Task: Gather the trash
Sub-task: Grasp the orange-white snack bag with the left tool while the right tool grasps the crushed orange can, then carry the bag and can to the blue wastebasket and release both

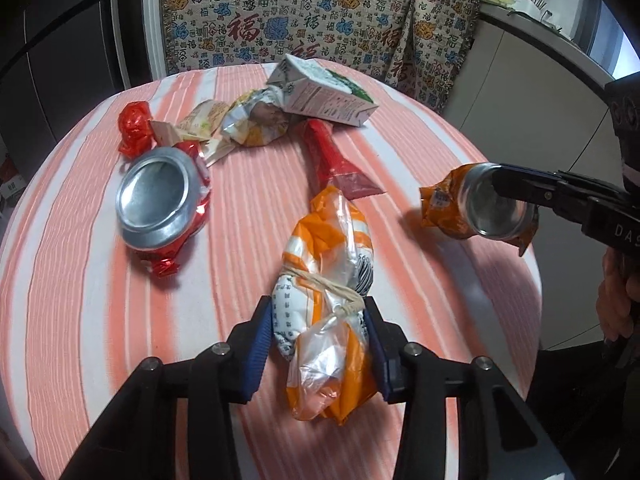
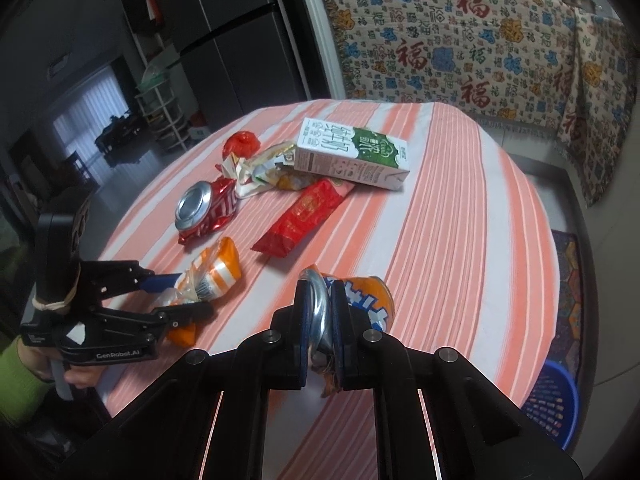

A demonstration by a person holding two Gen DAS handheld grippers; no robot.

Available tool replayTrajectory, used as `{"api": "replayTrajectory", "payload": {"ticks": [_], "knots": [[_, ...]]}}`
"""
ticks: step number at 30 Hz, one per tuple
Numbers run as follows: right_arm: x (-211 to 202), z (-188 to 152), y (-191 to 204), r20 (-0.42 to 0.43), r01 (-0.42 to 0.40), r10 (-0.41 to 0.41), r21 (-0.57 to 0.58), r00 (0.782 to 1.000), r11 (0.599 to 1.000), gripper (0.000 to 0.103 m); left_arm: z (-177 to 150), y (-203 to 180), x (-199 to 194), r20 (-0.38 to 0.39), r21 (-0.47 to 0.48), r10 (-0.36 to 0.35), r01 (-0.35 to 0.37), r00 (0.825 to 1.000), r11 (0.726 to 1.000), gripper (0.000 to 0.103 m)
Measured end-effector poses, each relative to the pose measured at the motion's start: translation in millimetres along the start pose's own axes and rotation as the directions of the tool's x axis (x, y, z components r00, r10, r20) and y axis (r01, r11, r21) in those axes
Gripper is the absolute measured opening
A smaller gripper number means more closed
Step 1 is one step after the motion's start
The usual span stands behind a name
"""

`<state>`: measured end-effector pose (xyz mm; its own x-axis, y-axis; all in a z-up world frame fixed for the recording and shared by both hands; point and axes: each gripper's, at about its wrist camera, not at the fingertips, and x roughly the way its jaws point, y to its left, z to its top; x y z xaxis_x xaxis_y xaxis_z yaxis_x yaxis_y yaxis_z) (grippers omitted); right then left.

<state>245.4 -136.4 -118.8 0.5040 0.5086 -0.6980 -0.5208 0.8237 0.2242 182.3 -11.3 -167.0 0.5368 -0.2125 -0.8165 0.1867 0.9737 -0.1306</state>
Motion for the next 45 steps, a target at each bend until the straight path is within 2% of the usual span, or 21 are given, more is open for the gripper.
{"api": "replayTrajectory", "payload": {"ticks": [11, 17, 23, 31, 39, 45], "knots": [[-18, 4, -17, 0.045, 0.031, -0.033, 0.048, 0.998, 0.998, 0.008, 21, -50, 10, 0.001, 0.031, -0.044, 0.044, 0.999, 0.999, 0.043], [-72, -2, -64, 0.111, 0.085, -0.102, 0.151, 0.989, 0.985, 0.008, 43, -106, 16, 0.006, 0.112, -0.121, 0.12, 0.993, 0.986, 0.043], [-125, -29, -128, 0.096, 0.206, -0.237, 0.261, 0.967, 0.943, 0.008, 59, -177, 36, -0.026, 0.187, -0.211, 0.212, 0.977, 0.959, 0.043], [-155, -77, -206, 0.022, 0.306, -0.345, 0.408, 0.939, 0.86, 0.008, 62, -256, 80, -0.119, 0.242, -0.276, 0.297, 0.954, 0.924, 0.044], [-154, -116, -259, -0.03, 0.325, -0.361, 0.51, 0.932, 0.797, 0.008, 54, -302, 127, -0.194, 0.264, -0.275, 0.32, 0.942, 0.91, 0.044], [-147, -135, -282, -0.056, 0.308, -0.335, 0.558, 0.941, 0.771, 0.008, 52, -318, 152, -0.215, 0.278, -0.272, 0.326, 0.938, 0.903, 0.044]]}}
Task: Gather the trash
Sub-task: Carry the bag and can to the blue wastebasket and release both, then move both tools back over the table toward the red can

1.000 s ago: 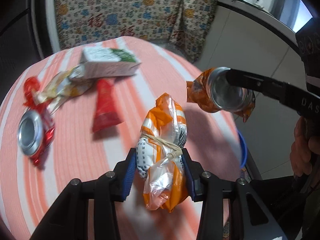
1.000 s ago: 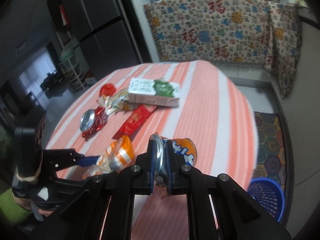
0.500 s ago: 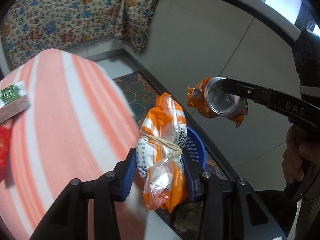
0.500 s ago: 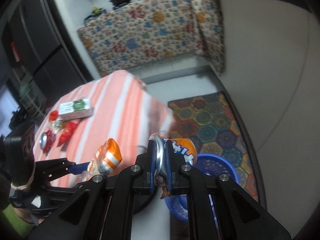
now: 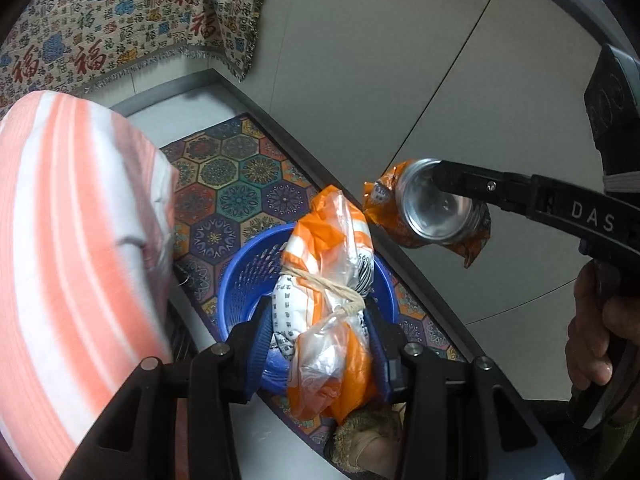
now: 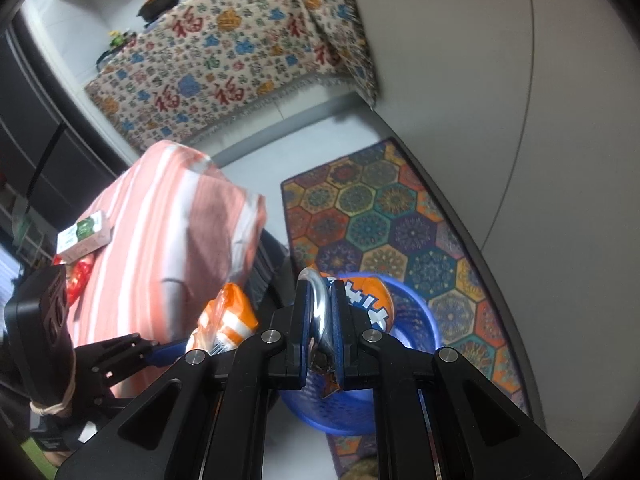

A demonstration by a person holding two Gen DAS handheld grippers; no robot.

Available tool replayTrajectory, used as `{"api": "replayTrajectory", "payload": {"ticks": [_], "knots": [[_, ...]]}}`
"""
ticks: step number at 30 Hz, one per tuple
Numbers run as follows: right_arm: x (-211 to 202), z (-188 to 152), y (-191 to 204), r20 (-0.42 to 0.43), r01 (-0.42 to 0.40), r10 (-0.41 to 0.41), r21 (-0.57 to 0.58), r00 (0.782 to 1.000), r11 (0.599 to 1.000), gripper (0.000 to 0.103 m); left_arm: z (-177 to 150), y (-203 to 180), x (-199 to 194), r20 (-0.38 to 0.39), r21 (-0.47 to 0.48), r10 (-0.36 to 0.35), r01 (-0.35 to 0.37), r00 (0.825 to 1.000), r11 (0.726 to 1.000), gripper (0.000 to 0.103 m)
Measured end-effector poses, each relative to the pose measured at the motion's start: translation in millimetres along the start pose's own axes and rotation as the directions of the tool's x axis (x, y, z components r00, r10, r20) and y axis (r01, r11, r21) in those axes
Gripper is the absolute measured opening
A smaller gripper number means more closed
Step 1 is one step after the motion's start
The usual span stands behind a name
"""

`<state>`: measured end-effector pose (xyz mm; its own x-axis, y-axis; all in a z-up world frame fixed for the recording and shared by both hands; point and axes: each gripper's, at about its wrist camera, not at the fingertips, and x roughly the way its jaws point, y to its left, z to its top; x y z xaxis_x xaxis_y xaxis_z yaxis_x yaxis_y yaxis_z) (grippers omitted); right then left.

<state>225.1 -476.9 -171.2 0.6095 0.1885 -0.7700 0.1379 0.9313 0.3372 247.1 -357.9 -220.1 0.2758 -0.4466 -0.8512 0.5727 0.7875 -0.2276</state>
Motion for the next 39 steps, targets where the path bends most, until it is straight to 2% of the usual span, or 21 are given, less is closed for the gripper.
{"api": "replayTrajectory", "payload": {"ticks": [2, 4, 5, 6, 7, 9, 11, 14, 16, 18, 22, 26, 29, 33, 36, 39], "knots": [[5, -1, -4, -0.009, 0.002, -0.002, 0.004, 1.0, 1.0, 0.009, 0, -1, 10, -0.001, 0.015, 0.001, -0.001, 1.0, 1.0, 0.045], [10, 0, -7, -0.018, 0.011, -0.011, 0.014, 1.0, 1.0, 0.013, 2, 0, 21, -0.003, 0.016, 0.007, -0.007, 1.0, 1.0, 0.056], [13, 1, -9, -0.021, 0.005, -0.004, 0.029, 1.0, 1.0, 0.019, 2, 1, 25, -0.001, 0.012, 0.01, -0.01, 1.0, 1.0, 0.062], [13, 1, -10, -0.021, -0.007, 0.008, 0.04, 1.0, 0.999, 0.037, 3, 2, 28, 0.006, 0.005, 0.009, -0.009, 1.0, 1.0, 0.062], [11, 2, -11, -0.011, -0.008, 0.009, 0.045, 1.0, 0.999, 0.046, 2, 2, 29, 0.008, 0.0, 0.009, -0.009, 1.0, 1.0, 0.062], [5, 2, -11, 0.018, 0.014, -0.014, 0.032, 1.0, 0.999, 0.046, 3, 3, 27, 0.023, -0.017, 0.003, -0.003, 1.0, 1.0, 0.062], [-4, 2, -10, 0.055, 0.036, -0.038, 0.028, 0.998, 0.999, 0.051, 2, 5, 17, 0.054, -0.029, -0.009, 0.01, 0.998, 1.0, 0.062], [-15, 3, -7, 0.104, 0.076, -0.078, 0.024, 0.992, 0.997, 0.067, -1, 6, -10, 0.115, -0.021, 0.014, -0.011, 0.993, 1.0, 0.062], [-23, 4, 0, 0.147, 0.122, -0.122, 0.007, 0.982, 0.993, 0.082, -7, 7, -33, 0.158, -0.009, 0.023, -0.022, 0.987, 1.0, 0.062], [-29, 4, 8, 0.181, 0.156, -0.151, -0.013, 0.972, 0.988, 0.09, -14, 14, -54, 0.186, 0.003, 0.038, -0.039, 0.982, 0.999, 0.063], [-35, 4, 35, 0.249, 0.215, -0.19, -0.075, 0.95, 0.974, 0.093, -37, 36, -98, 0.227, -0.028, 0.101, -0.097, 0.969, 0.995, 0.065], [-34, 1, 72, 0.301, 0.24, -0.182, -0.165, 0.936, 0.957, 0.093, -64, 75, -132, 0.23, -0.111, 0.16, -0.137, 0.96, 0.984, 0.065], [-28, -5, 109, 0.33, 0.245, -0.153, -0.258, 0.932, 0.935, 0.094, -91, 108, -152, 0.218, -0.168, 0.23, -0.195, 0.949, 0.966, 0.065], [-12, -20, 159, 0.306, 0.181, -0.069, -0.353, 0.95, 0.918, 0.095, -132, 153, -178, 0.175, -0.254, 0.318, -0.269, 0.932, 0.929, 0.065], [4, -35, 199, 0.239, 0.091, 0.01, -0.409, 0.971, 0.908, 0.095, -159, 187, -197, 0.155, -0.326, 0.363, -0.299, 0.919, 0.897, 0.065], [21, -56, 240, 0.151, 0.005, 0.071, -0.455, 0.986, 0.89, 0.095, -182, 211, -215, 0.146, -0.37, 0.418, -0.343, 0.896, 0.864, 0.065]]}}
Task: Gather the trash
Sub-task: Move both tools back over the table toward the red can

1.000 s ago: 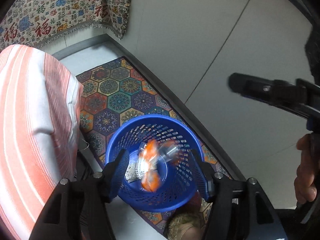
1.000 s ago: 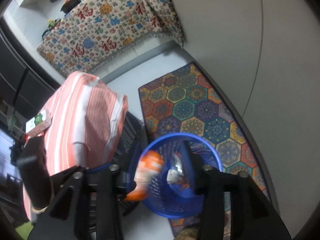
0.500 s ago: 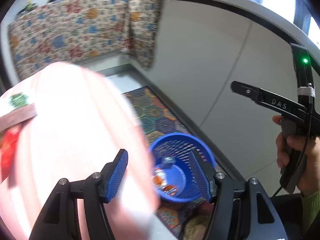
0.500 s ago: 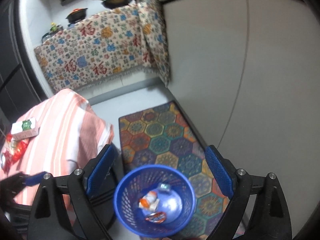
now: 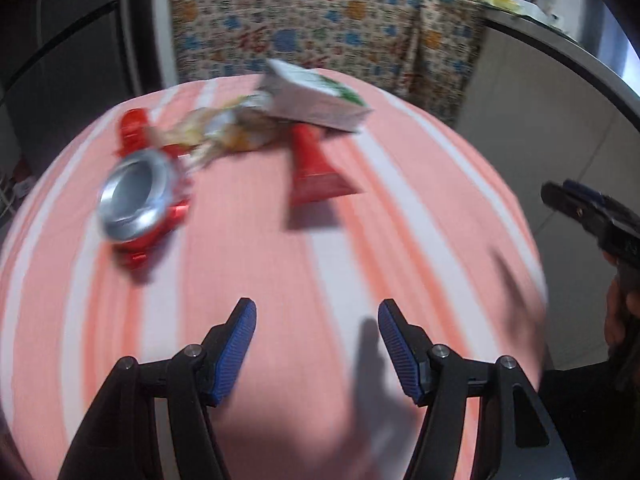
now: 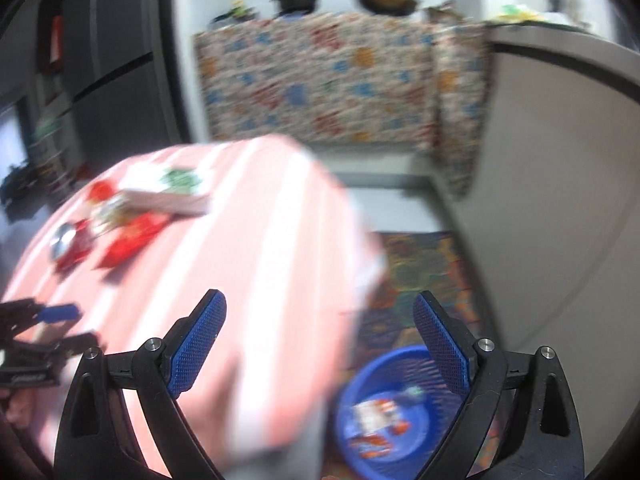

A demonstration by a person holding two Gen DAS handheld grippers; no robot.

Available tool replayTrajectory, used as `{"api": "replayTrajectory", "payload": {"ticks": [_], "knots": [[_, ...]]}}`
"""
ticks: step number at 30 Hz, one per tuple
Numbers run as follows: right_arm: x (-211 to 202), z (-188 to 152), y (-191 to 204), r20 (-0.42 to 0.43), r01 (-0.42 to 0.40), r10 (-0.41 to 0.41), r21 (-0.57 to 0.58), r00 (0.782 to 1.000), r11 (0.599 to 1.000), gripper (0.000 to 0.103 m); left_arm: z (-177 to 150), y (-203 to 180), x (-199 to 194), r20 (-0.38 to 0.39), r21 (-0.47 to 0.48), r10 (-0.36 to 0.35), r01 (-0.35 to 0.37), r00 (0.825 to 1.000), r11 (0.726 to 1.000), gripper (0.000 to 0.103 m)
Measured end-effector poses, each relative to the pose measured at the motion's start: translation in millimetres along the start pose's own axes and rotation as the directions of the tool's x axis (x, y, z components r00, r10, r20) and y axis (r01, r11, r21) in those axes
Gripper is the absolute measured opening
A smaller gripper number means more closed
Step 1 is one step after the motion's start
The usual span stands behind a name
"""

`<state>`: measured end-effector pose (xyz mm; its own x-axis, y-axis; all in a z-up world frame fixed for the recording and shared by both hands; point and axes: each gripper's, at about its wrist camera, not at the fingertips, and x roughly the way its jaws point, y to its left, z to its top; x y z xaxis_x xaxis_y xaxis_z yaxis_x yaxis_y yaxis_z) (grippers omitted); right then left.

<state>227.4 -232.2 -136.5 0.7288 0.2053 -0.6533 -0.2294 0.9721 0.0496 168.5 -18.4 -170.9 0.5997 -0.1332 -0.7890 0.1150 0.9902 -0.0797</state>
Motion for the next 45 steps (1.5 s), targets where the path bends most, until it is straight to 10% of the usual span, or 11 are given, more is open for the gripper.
{"api": "replayTrajectory", "payload": {"ticks": [13, 38, 45], "knots": [[77, -17, 141, -0.221, -0.121, 0.091, -0.127, 0.971, 0.985, 0.095, -15, 80, -11, 0.016, -0.021, 0.093, -0.093, 0.996, 0.995, 0.067], [88, -17, 148, -0.2, -0.078, 0.055, -0.109, 0.978, 0.991, 0.103, 58, 95, 44, -0.018, 0.054, 0.025, -0.024, 1.0, 0.998, 0.082], [89, -17, 148, -0.199, -0.076, 0.054, -0.106, 0.978, 0.992, 0.103, 61, 104, 41, -0.02, 0.054, -0.003, 0.004, 1.0, 0.999, 0.06]]}}
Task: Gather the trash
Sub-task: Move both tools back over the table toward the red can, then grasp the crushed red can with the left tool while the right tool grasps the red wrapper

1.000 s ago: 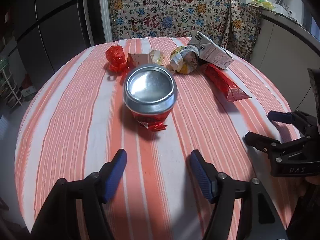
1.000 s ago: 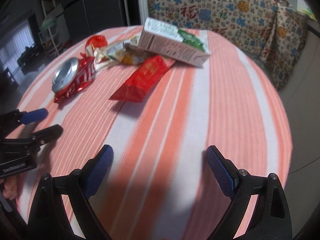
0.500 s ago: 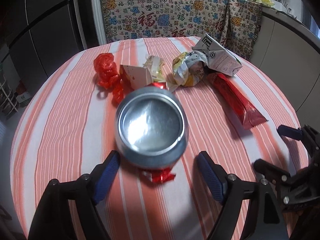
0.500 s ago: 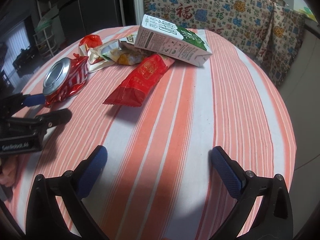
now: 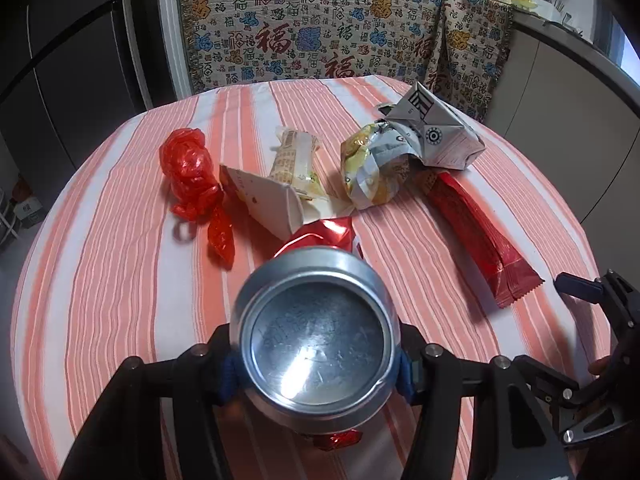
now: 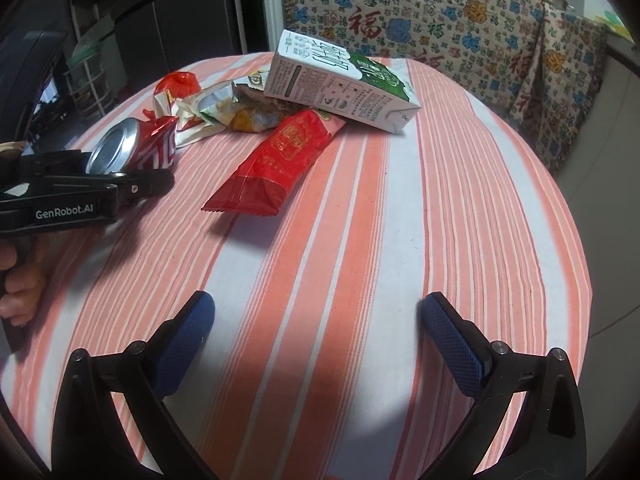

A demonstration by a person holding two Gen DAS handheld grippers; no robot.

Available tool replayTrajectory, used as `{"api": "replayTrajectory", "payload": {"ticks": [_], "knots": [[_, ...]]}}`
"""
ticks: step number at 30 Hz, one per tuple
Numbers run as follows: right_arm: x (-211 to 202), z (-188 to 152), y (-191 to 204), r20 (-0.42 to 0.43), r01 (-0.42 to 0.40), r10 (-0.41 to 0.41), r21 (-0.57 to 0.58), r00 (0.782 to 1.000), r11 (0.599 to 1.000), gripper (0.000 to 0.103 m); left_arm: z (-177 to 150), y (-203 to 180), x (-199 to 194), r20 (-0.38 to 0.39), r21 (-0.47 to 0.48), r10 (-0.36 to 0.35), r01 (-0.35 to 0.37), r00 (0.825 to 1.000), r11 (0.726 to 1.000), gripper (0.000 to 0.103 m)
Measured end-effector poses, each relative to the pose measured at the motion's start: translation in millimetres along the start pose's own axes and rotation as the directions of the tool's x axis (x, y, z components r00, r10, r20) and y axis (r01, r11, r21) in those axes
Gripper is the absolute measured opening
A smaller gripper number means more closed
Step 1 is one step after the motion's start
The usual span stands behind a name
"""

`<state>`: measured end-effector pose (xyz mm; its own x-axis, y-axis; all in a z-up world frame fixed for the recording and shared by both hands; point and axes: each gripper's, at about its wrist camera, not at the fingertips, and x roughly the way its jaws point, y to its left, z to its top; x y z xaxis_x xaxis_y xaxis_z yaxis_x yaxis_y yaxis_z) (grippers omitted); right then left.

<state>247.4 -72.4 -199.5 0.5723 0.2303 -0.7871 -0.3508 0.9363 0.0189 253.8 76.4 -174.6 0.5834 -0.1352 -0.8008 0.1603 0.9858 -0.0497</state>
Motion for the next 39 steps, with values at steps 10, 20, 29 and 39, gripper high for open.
{"api": "replayTrajectory", "payload": {"ticks": [10, 20, 29, 39], "knots": [[0, -1, -1, 0.006, -0.008, 0.007, 0.011, 1.0, 1.0, 0.103, -44, -14, -26, 0.011, 0.014, 0.061, -0.061, 0.998, 0.998, 0.061], [-2, 66, -11, 0.029, -0.134, 0.132, 0.131, 0.991, 0.982, 0.101, -45, -11, -25, 0.022, 0.02, 0.055, -0.056, 0.998, 0.998, 0.067], [30, 68, 9, -0.072, -0.06, 0.06, 0.015, 0.996, 0.998, 0.024, -48, -5, -28, 0.017, 0.014, 0.042, -0.042, 0.999, 0.999, 0.067], [-4, -2, 18, 0.021, -0.066, 0.067, -0.065, 0.998, 0.996, 0.072, -55, -2, -34, 0.0, 0.036, 0.028, -0.028, 1.0, 0.999, 0.071]]}}
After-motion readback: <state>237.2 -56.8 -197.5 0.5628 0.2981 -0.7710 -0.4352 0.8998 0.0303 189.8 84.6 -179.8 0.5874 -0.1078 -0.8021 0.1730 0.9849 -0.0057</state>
